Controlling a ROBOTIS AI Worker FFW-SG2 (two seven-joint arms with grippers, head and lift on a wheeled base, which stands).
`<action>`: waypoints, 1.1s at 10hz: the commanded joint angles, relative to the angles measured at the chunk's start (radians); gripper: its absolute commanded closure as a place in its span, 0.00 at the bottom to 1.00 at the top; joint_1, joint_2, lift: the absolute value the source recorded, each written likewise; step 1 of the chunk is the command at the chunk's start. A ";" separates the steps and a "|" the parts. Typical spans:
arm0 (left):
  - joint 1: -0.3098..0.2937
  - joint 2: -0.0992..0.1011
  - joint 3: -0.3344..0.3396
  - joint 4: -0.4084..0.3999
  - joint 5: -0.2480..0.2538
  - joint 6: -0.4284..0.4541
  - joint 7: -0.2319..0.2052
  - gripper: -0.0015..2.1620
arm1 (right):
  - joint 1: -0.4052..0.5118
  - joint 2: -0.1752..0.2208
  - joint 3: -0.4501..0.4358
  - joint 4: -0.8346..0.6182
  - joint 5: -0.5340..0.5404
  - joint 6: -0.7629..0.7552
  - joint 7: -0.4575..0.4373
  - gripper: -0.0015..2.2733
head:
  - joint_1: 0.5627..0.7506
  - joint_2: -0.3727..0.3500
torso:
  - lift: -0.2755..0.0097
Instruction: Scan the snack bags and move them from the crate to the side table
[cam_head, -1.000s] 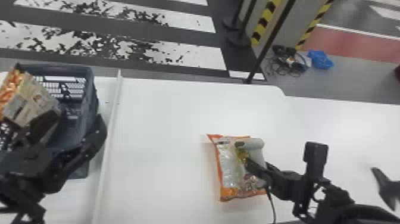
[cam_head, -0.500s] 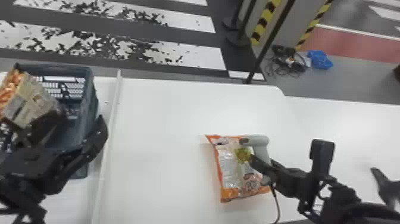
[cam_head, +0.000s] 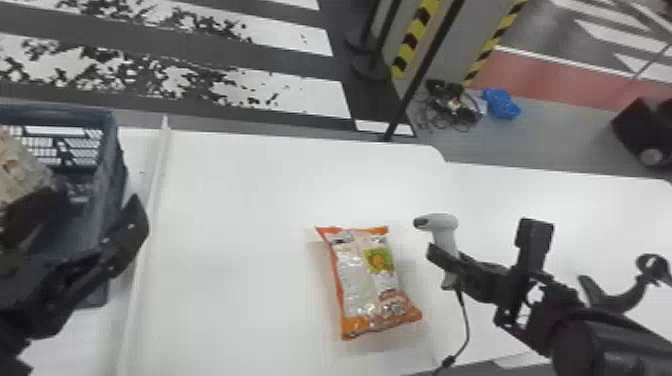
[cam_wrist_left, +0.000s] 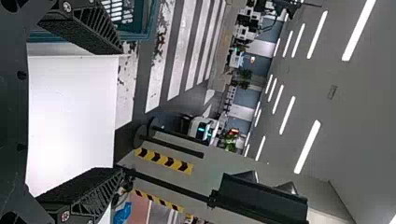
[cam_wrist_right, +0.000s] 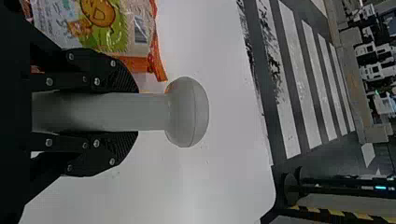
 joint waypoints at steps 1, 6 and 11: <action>0.000 0.001 0.001 0.000 -0.003 0.003 0.000 0.05 | -0.066 -0.036 0.016 0.124 0.017 -0.043 0.000 0.93 | 0.70 0.03 | 0.66; 0.003 0.000 0.000 -0.001 -0.008 0.003 0.000 0.05 | -0.149 -0.097 0.085 0.416 0.063 -0.261 0.034 0.92 | 0.70 0.03 | 0.66; 0.003 0.001 0.000 -0.001 -0.009 0.006 -0.002 0.05 | -0.158 -0.107 0.096 0.463 0.077 -0.335 0.051 0.00 | 0.70 0.03 | 0.66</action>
